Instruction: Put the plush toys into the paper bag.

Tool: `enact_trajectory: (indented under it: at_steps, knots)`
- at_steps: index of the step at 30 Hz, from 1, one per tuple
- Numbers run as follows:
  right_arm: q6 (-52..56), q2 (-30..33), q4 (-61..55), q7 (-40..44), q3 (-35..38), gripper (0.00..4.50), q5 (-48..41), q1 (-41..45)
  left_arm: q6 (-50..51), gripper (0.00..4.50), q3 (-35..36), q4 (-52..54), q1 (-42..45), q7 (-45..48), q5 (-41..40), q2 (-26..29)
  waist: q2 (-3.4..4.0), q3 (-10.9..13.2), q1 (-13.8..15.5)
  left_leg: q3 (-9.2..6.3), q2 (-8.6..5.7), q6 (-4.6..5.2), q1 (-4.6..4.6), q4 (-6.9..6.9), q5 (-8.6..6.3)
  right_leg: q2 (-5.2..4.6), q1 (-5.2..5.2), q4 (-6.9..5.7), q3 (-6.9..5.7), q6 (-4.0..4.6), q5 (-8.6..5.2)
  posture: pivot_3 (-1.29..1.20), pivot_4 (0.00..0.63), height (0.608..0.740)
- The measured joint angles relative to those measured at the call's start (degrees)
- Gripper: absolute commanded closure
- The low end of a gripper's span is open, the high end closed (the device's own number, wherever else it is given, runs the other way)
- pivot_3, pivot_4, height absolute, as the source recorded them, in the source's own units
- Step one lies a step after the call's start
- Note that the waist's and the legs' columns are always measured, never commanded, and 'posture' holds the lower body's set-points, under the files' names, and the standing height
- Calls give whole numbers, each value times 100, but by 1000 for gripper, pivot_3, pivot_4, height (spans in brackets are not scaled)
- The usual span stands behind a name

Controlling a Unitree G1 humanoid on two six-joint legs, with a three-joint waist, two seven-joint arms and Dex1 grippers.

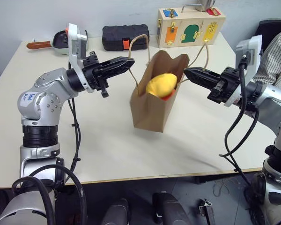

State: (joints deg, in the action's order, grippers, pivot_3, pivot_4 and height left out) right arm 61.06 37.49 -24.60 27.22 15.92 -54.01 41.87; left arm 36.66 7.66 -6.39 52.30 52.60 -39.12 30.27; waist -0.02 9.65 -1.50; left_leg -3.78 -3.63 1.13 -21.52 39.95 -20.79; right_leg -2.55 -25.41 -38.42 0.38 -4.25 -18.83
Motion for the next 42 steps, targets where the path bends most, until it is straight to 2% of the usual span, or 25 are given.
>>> enact_trajectory:
  at_steps: [2,9,19,20,22,23,28,33,35,37,40,42]
  knots:
    - [-82,134,-199,0,-324,4486,211,-84,-158,4500,-95,-100,-7,16,154,-22,0,0,4,-1,0,0,0,0,0,0,0,2,0,0,0,0,150,740]
    - [-685,3,-288,-41,-1230,4486,1126,-733,-188,4500,-188,-19,-298,66,250,-55,-2,0,8,-1,0,1,-3,2,0,-1,-1,0,0,0,0,0,150,740]
    - [-1083,6,-457,222,-1074,4486,1200,-880,260,4500,67,389,-435,-89,72,38,-2,1,7,-1,0,2,-3,4,0,-1,0,1,-1,0,0,0,150,740]
    - [-1093,6,-457,251,-1053,4289,1171,-880,314,4500,93,411,-441,-118,46,47,-2,1,7,-1,0,1,-3,4,0,-1,0,0,-1,0,0,0,150,740]
    - [-1094,7,-457,306,-1024,3895,1114,-880,423,4077,139,526,-495,-159,-22,86,-2,1,7,-1,0,1,-3,4,0,-1,0,0,-1,0,0,0,150,740]
    - [-1095,15,-456,345,-1007,3550,1100,-880,479,3877,147,593,-535,-176,-77,117,-2,1,6,-1,0,1,-3,4,0,-1,0,0,0,0,0,0,150,740]
    - [-1111,130,-454,524,-855,1813,998,-888,666,2299,257,870,-743,-189,-202,261,-2,1,8,-1,0,1,-3,4,0,-1,0,2,-1,0,0,0,150,740]
    - [-1241,432,-461,966,-568,113,815,-1164,1114,715,684,1445,-1097,-232,-763,678,-3,1,9,-1,1,2,-4,0,0,-1,0,6,0,0,0,0,150,740]
    - [-1321,607,-502,1202,-356,97,719,-1381,1299,155,905,1758,-1338,-254,-1028,871,-3,1,13,-2,2,2,-3,-1,0,-1,2,12,0,0,0,0,150,740]
    - [-1409,790,-564,1504,-149,97,637,-1716,1432,50,1075,2090,-1714,-264,-1212,1090,-3,1,19,-2,3,2,-3,-3,0,-1,6,17,0,0,0,0,150,740]
    - [-1545,880,-563,1854,15,725,544,-2078,1437,0,1180,2438,-2274,-235,-1247,1297,-3,1,49,-2,3,4,6,1,0,-1,22,44,0,0,0,0,150,740]
    - [-1754,876,-450,1962,-81,1415,697,-2152,1302,0,1120,2507,-2536,-207,-1132,1327,-3,1,72,-2,3,5,23,-1,0,0,41,50,1,0,0,0,150,740]
